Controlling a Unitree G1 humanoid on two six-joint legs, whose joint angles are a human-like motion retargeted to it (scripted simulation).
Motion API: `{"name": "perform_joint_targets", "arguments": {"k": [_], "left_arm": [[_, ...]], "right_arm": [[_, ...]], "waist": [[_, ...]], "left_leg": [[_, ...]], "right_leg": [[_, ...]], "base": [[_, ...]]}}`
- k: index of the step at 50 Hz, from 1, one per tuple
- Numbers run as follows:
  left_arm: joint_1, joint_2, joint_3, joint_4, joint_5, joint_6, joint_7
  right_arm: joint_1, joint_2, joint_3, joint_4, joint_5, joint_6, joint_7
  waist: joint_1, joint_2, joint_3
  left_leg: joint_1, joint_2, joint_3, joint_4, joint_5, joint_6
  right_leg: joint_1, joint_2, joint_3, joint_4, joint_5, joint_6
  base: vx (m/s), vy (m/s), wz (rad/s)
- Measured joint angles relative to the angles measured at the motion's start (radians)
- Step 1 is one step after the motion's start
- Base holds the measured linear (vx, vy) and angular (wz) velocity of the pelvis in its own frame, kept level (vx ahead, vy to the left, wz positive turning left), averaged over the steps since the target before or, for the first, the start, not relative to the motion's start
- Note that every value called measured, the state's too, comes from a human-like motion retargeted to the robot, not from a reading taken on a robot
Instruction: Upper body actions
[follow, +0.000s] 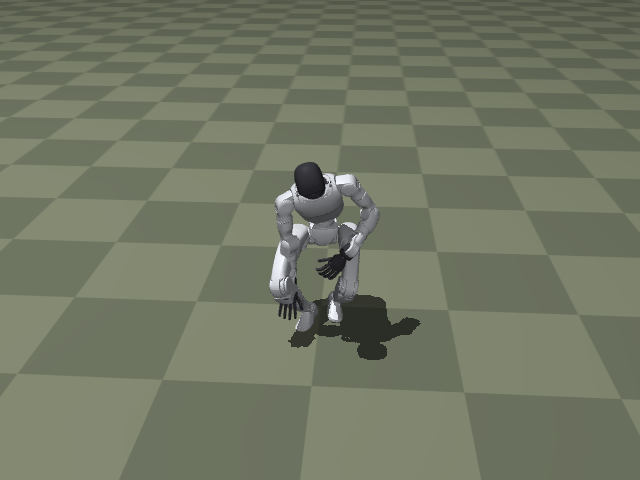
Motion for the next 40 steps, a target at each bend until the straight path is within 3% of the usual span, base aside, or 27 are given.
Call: {"name": "perform_joint_targets", "arguments": {"k": [5, 15, 20, 27, 33, 40], "left_arm": [[0.034, -0.031, -0.025, -0.088, 0.035, 0.04, -0.032], [0.062, -0.049, -0.032, -0.118, 0.119, 0.085, 0.022], [0.051, -0.061, -0.024, -0.084, 0.104, 0.094, 0.025], [0.036, -0.059, 0.003, -0.036, 0.124, 0.102, 0.03], [0.026, -0.064, 0.07, 0.039, 0.107, 0.106, 0.027], [-0.026, -0.04, 0.197, 0.173, 0.004, 0.023, 0.08]], "right_arm": [[0.044, 0.023, 0.041, 0.069, -0.042, -0.031, -0.179], [0.083, 0.048, 0.112, 0.111, -0.055, -0.128, -0.45], [0.069, 0.056, 0.133, 0.11, -0.1, -0.168, -0.495], [0.052, 0.07, 0.126, 0.107, -0.136, -0.212, -0.448], [0.014, 0.082, 0.073, 0.107, -0.143, -0.173, -0.317], [-0.112, 0.081, 0.066, 0.111, -0.149, -0.155, -0.218]], "waist": [[-0.025, 0.003, 0.0], [-0.054, -0.014, 0.0], [-0.052, -0.017, 0.0], [-0.058, -0.022, 0.0], [-0.085, -0.058, 0.0], [-0.092, -0.131, 0.0]], "left_leg": [[0.0, -0.037, 0.056, 0.123, -0.036, 0.017], [0.0, -0.061, 0.024, 0.242, -0.036, -0.056], [0.0, -0.056, -0.001, 0.264, -0.035, -0.082], [0.0, -0.048, -0.004, 0.252, -0.031, -0.082], [0.0, -0.068, 0.046, 0.094, 0.04, -0.04], [0.0, -0.057, -0.037, -0.225, 0.199, -0.108]], "right_leg": [[0.0, -0.04, 0.043, 0.117, -0.039, 0.0], [0.0, -0.06, 0.075, 0.216, -0.073, 0.0], [0.0, -0.054, 0.061, 0.219, -0.073, 0.0], [0.0, -0.063, 0.047, 0.208, -0.067, 0.0], [0.0, -0.09, 0.057, 0.104, -0.021, 0.0], [0.0, -0.054, 0.036, -0.156, 0.077, 0.002]], "base": [[0.11, 0.09, 0.21], [0.07, 0.05, -0.04], [0.06, 0.01, -0.18], [0.04, 0.01, -0.04], [-0.03, -0.06, 0.26], [-0.15, -0.17, 0.14]]}}
